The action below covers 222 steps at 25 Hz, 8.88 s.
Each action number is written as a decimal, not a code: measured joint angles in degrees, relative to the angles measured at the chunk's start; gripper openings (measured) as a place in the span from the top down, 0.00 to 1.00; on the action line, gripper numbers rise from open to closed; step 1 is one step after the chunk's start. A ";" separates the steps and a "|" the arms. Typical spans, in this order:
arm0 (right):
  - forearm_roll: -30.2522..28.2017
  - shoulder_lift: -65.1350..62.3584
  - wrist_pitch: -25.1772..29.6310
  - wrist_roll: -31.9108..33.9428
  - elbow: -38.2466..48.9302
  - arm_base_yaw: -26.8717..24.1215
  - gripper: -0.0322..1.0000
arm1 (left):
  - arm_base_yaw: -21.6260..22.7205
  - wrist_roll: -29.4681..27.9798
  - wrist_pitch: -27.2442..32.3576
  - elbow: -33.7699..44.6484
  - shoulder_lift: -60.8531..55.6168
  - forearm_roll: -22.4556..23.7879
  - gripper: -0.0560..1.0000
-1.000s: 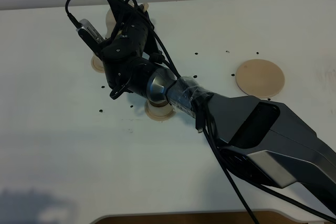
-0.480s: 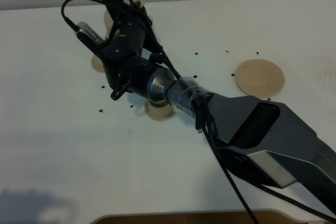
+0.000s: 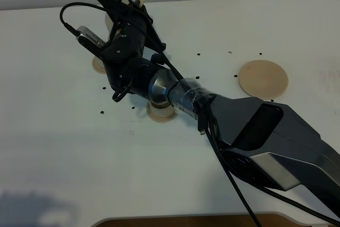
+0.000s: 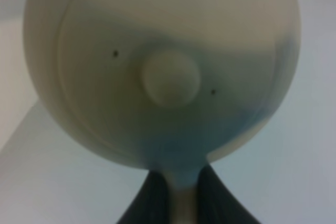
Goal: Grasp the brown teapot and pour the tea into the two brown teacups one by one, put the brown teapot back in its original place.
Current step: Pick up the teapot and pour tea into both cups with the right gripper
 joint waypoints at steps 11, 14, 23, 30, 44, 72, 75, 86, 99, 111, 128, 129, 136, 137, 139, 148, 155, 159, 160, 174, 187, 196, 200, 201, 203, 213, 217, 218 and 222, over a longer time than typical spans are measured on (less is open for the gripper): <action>-2.12 0.00 -0.60 -0.13 0.00 0.00 0.86 | 0.00 0.00 0.00 0.00 0.00 0.00 0.49; -2.01 0.00 -0.67 -0.13 0.00 0.00 0.86 | 0.00 -0.07 0.00 0.00 0.00 0.00 0.49; 4.41 -0.05 -0.36 2.97 0.00 0.00 0.86 | 0.00 -0.07 0.00 0.00 0.00 0.00 0.49; 13.92 -1.52 2.63 4.08 0.00 0.00 0.86 | 0.00 -0.07 0.00 0.00 0.00 0.00 0.49; 43.09 -10.14 16.73 10.44 -0.05 -2.23 0.86 | 0.00 -0.07 0.00 0.00 0.00 0.00 0.49; 62.88 -15.81 21.66 23.69 0.05 -5.40 0.86 | 0.00 -0.02 0.00 0.00 0.00 0.00 0.49; 62.69 -20.37 21.26 24.60 3.17 -5.40 0.86 | 0.00 -0.02 0.00 0.00 0.00 0.00 0.49; 58.57 -38.85 17.93 32.77 36.65 -5.40 0.86 | 0.00 -0.02 0.00 0.00 0.00 0.00 0.49; 35.63 -50.70 -4.05 48.08 72.44 -5.29 0.86 | 0.00 -0.07 0.00 0.00 0.00 0.00 0.49; 17.45 -46.76 -8.12 53.00 77.67 -2.45 0.86 | 0.00 -0.07 0.00 0.00 0.00 0.00 0.49; 0.66 -40.16 -0.74 59.53 77.67 3.82 0.86 | 0.00 -0.07 0.00 0.00 0.00 0.00 0.49; -0.13 -40.00 -0.38 59.89 77.67 4.07 0.86 | 0.00 -0.07 0.00 0.00 0.00 0.00 0.49; -2.63 -39.88 1.96 60.49 77.67 4.29 0.86 | 0.00 -0.02 0.00 0.00 0.00 0.00 0.49; -3.30 -39.88 2.38 60.49 77.67 4.29 0.86 | 0.00 -0.02 0.00 0.00 0.00 0.00 0.49; -4.48 -39.88 2.86 60.49 77.67 4.29 0.86 | 0.00 -0.02 0.00 0.00 0.00 0.00 0.49; -9.04 -38.99 5.41 59.64 77.67 5.99 0.86 | 0.00 -0.02 0.00 0.00 0.00 0.00 0.49; -10.20 -37.25 6.87 59.10 77.78 6.46 0.86 | 0.00 -0.02 0.00 0.00 0.00 0.00 0.49; -11.62 -37.25 7.57 59.10 77.84 6.57 0.86 | 0.00 -0.02 0.00 0.00 0.00 0.00 0.49; -11.93 -37.25 7.62 59.15 77.84 6.57 0.86 | 0.00 -0.02 0.00 0.00 0.00 0.00 0.49; -16.29 -36.93 7.68 53.15 77.84 6.62 0.86 | 0.00 -0.02 0.00 0.00 0.00 0.00 0.49; -17.73 -36.93 7.68 45.39 77.84 6.62 0.86 | 0.00 -0.08 0.00 0.00 0.00 0.00 0.49; -19.03 -36.93 9.04 44.11 77.84 6.69 0.86 | 0.00 -0.08 0.00 0.00 0.00 0.00 0.49; -19.03 -36.93 9.66 42.83 77.84 6.93 0.86 | 0.00 -0.08 0.00 0.00 0.00 0.00 0.49; -19.03 -36.93 9.66 42.55 77.84 6.98 0.86 | 0.00 -0.08 0.00 0.00 0.00 0.00 0.49; -19.03 -36.93 9.92 42.41 77.84 7.04 0.86 | 0.00 -0.08 0.00 0.00 0.00 0.00 0.49; -19.20 -36.93 11.37 41.48 77.84 7.14 0.86 | 0.00 0.02 0.00 0.00 0.00 0.00 0.49; -19.20 -36.93 11.73 41.44 77.84 7.24 0.86 | 0.00 -0.02 0.00 0.00 0.00 0.00 0.49; -19.20 -36.93 11.76 41.44 77.84 7.31 0.86 | 0.00 -0.02 0.00 0.00 0.00 0.00 0.49; -19.22 -36.93 11.76 40.67 77.09 7.31 0.86 | 0.00 -0.02 0.00 0.00 0.00 0.00 0.49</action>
